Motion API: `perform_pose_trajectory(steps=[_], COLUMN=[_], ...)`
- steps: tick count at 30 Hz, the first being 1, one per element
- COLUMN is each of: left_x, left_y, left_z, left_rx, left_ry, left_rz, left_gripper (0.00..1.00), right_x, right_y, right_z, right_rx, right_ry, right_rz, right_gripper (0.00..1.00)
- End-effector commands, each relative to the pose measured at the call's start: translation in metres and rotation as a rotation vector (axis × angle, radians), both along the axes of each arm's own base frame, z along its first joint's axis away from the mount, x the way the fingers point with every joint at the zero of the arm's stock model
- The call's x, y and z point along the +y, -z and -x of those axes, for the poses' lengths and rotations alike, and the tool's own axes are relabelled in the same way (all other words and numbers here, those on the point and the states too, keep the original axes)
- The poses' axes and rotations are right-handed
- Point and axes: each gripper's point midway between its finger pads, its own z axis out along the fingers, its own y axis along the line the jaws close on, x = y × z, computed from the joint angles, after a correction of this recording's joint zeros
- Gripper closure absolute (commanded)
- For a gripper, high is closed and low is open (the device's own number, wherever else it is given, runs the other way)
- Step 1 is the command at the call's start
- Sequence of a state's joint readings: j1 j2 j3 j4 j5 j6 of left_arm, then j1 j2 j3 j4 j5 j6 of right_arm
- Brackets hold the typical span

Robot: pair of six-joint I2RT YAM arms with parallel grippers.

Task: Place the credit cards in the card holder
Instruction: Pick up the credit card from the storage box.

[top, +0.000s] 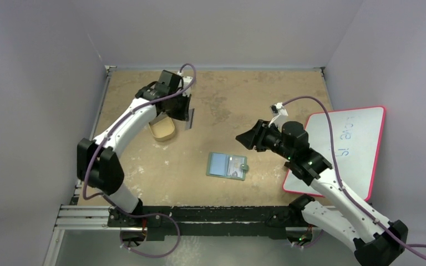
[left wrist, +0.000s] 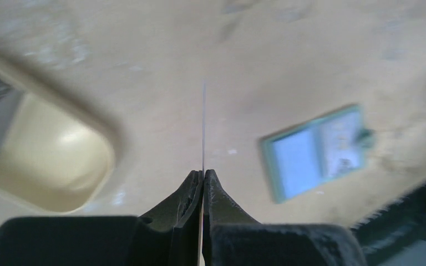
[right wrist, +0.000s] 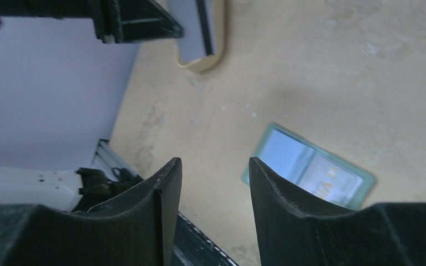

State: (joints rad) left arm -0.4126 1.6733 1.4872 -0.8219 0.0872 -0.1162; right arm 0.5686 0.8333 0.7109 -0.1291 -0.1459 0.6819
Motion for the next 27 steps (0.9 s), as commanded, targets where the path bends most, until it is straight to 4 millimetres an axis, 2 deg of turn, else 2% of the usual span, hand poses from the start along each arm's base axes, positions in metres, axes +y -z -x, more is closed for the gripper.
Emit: perform_pose_trajectory(steps=[1, 4, 5, 6, 8, 10, 13, 15, 18, 22, 24, 27], left_x=[-0.077, -0.096, -0.103, -0.105, -0.111, -0.113, -0.114, -0.115, -0.121, -0.134, -0.137, -0.137], left_y=[-0.068, -0.098, -0.116, -0.119, -0.146, -0.156, -0.149, -0.145, -0.145, -0.147, -0.146, -0.146], left_z=[0.028, 0.045, 0.047, 0.057, 0.066, 0.080, 0.102, 0.116, 0.138, 0.168, 0.179, 0.185], left_rx=[-0.004, -0.004, -0.047, -0.014, -0.055, -0.021, 0.021, 0.046, 0.063, 0.083, 0.093, 0.084], left_ry=[0.129, 0.172, 0.205, 0.193, 0.226, 0.237, 0.279, 0.299, 0.361, 0.468, 0.505, 0.528], left_rz=[0.534, 0.729, 0.818, 0.880, 1.030, 1.128, 1.146, 1.148, 1.156, 1.157, 1.147, 1.142], left_gripper=[1.00, 1.00, 1.00, 1.00, 1.00, 1.00, 1.00, 1.00, 1.00, 1.00, 1.00, 1.00], right_x=[0.025, 0.032, 0.030, 0.030, 0.029, 0.028, 0.034, 0.043, 0.047, 0.050, 0.050, 0.049], right_y=[-0.052, -0.066, -0.079, -0.090, -0.101, -0.110, -0.116, -0.107, -0.100, -0.105, -0.104, -0.098], right_z=[0.009, 0.015, 0.012, 0.015, 0.021, 0.024, 0.021, 0.024, 0.020, 0.021, 0.019, 0.014], right_rx=[-0.097, -0.101, -0.150, -0.189, -0.217, -0.237, -0.242, -0.200, -0.175, -0.183, -0.173, -0.151], right_ry=[-0.107, -0.134, -0.119, -0.126, -0.138, -0.141, -0.165, -0.227, -0.249, -0.282, -0.280, -0.265], right_rz=[-0.228, -0.323, -0.362, -0.406, -0.487, -0.541, -0.533, -0.463, -0.385, -0.351, -0.319, -0.274], right_gripper=[0.51, 0.55, 0.57, 0.60, 0.64, 0.65, 0.63, 0.58, 0.54, 0.52, 0.52, 0.53])
